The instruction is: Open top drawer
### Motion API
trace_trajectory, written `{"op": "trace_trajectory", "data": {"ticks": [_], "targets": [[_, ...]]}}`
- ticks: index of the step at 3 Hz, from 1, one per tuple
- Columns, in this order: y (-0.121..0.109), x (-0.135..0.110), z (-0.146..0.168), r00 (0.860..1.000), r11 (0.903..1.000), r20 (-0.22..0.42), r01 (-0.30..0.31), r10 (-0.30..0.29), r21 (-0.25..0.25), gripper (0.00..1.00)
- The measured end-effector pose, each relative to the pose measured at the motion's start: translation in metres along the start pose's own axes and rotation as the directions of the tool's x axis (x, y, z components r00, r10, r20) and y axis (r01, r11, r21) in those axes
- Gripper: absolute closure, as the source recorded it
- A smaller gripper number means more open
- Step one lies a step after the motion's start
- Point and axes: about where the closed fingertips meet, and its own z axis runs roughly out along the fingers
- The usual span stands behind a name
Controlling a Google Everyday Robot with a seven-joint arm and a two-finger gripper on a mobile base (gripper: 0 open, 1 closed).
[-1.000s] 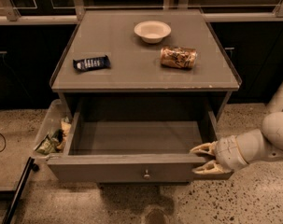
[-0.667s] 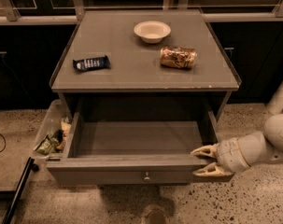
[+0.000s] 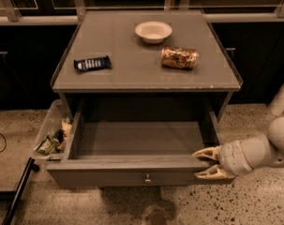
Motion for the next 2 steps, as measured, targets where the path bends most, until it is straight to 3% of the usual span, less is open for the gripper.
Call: {"op": "trace_trajectory", "data": {"ticks": [1, 2], "targets": [[0.0008, -0.0006, 0.0001, 1.000, 1.0000, 0.000, 0.000, 0.000, 0.000, 1.00], [0.0008, -0.0006, 0.0002, 1.000, 1.0000, 0.000, 0.000, 0.000, 0.000, 0.81]]}}
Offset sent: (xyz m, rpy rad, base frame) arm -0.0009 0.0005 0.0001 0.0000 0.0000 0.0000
